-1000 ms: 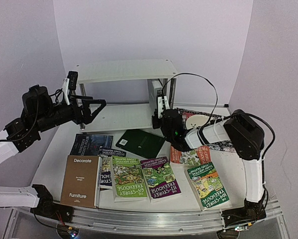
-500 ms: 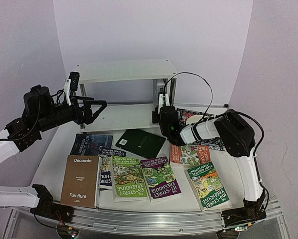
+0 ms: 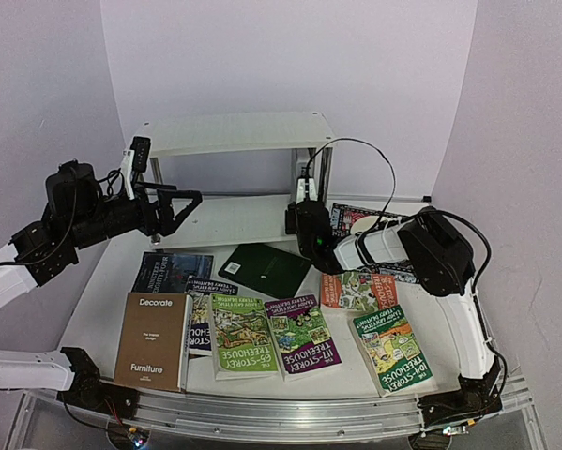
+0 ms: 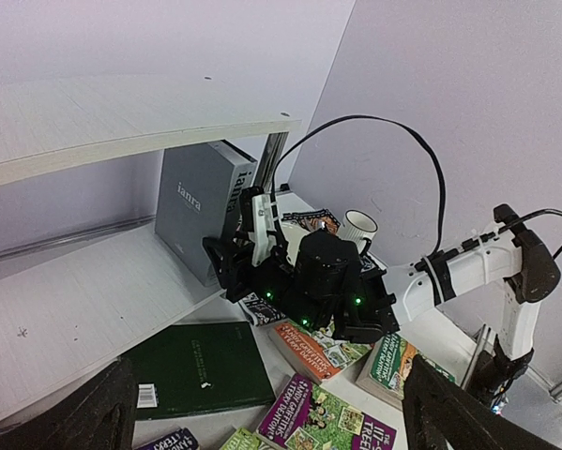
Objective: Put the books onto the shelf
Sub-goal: Place the book on the shelf.
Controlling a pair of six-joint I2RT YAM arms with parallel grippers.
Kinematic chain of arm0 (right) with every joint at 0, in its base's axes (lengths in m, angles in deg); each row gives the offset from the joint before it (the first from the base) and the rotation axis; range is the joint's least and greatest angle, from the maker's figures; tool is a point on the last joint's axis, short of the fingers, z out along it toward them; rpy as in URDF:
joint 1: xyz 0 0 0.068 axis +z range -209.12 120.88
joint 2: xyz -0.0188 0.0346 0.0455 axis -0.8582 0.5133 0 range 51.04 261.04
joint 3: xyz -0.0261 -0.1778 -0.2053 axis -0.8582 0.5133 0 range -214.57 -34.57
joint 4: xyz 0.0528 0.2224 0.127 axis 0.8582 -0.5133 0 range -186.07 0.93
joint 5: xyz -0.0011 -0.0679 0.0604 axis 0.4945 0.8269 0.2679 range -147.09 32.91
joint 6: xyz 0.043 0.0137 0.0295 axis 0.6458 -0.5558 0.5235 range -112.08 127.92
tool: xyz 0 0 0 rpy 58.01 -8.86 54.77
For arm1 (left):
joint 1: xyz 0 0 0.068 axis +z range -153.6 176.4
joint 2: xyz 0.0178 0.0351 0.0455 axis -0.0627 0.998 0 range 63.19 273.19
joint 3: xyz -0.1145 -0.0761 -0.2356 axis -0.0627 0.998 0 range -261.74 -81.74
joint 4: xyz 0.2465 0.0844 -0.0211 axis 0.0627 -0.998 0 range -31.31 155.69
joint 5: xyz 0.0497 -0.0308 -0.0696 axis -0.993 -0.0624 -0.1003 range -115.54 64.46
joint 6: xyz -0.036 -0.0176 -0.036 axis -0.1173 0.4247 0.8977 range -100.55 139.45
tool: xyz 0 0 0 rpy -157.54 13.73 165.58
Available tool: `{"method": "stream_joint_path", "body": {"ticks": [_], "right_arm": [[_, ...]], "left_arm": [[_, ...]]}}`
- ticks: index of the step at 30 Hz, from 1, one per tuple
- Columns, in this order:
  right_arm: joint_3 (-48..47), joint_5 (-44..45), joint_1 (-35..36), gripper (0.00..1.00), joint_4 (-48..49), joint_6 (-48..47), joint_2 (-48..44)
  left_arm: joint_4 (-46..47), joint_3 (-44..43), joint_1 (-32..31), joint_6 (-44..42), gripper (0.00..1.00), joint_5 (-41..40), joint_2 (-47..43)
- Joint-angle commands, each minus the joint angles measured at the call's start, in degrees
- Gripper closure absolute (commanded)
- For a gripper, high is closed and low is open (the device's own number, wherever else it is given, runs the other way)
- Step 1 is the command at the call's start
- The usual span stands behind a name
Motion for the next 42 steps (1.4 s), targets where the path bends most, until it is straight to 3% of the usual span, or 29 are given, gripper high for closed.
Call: {"method": "stream_joint_path", "body": {"ticks": [1, 14, 18, 25, 37, 42], "right_arm": [[-0.71, 2.45, -0.26, 0.5, 0.8, 1.34, -0.7], [1.32, 2.13, -0.26, 0.47, 0.8, 2.3, -2.6], [2.3, 1.56, -0.22, 0.29, 0.83, 2.46, -3.45], [7.18, -0.12, -0.05, 0.19, 1.4, 3.14, -7.53], [19.02, -2.74, 2.55, 0.19, 1.33, 5.74, -17.98], [24.13, -7.26, 3.41, 0.19, -5.35, 9.82, -24.35]], "left_arm": [[0.89, -0.67, 0.0, -0.73, 0.01, -0.03, -0.6], [0.85, -0.41, 0.0, -0.24, 0.01, 0.5, -0.92], [0.85, -0.28, -0.02, -0.24, 0.01, 0.51, -0.9], [0.37, -0.33, 0.0, 0.21, 0.0, 0.21, -0.16], [-0.92, -0.21, -0.01, 2.06, 0.0, -0.67, 0.75], [-5.16, -1.01, 0.0, 3.89, 0.0, -3.6, 1.65]]}}
